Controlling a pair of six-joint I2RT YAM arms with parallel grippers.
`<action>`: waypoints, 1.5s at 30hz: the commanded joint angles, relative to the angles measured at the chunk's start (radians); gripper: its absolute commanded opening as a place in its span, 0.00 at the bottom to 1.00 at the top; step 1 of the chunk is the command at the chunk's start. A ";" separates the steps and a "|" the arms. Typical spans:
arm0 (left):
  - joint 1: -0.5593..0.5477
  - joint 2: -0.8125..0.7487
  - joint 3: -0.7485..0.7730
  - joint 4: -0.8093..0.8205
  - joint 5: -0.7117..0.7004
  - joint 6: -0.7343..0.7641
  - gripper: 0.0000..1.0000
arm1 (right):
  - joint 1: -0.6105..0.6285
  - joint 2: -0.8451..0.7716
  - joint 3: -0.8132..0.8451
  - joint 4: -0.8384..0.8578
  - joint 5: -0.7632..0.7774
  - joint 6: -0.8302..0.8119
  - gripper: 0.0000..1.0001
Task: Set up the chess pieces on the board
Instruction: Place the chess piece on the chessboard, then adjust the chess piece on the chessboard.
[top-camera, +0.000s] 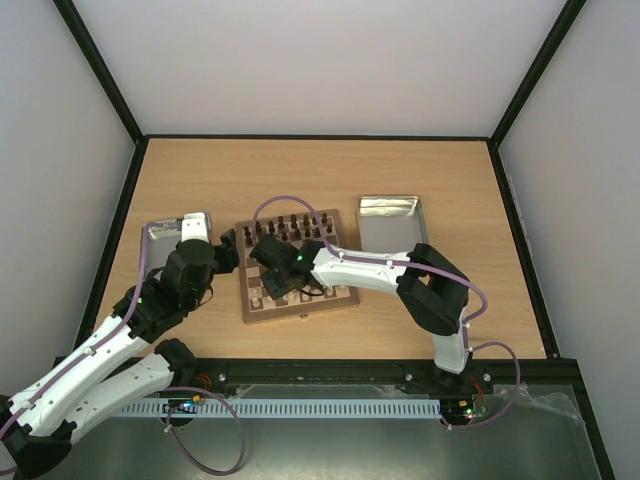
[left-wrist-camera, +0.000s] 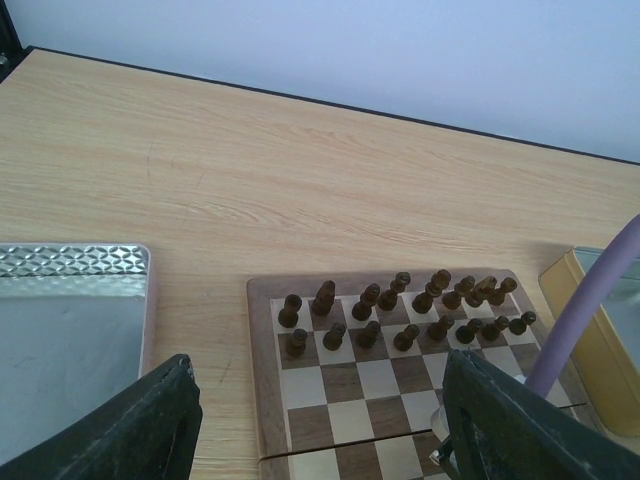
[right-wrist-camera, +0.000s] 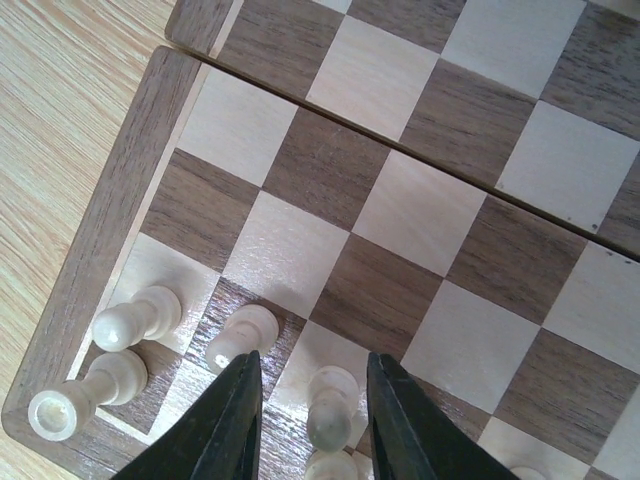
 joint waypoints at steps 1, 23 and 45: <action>0.006 0.001 0.002 0.002 -0.001 -0.008 0.68 | 0.008 -0.058 0.019 -0.030 0.031 0.011 0.30; 0.009 0.005 -0.007 0.009 0.015 -0.011 0.68 | 0.019 -0.096 -0.024 -0.150 -0.038 -0.041 0.24; 0.012 0.008 -0.006 0.014 0.019 -0.009 0.68 | 0.022 -0.050 -0.018 -0.144 -0.037 -0.055 0.14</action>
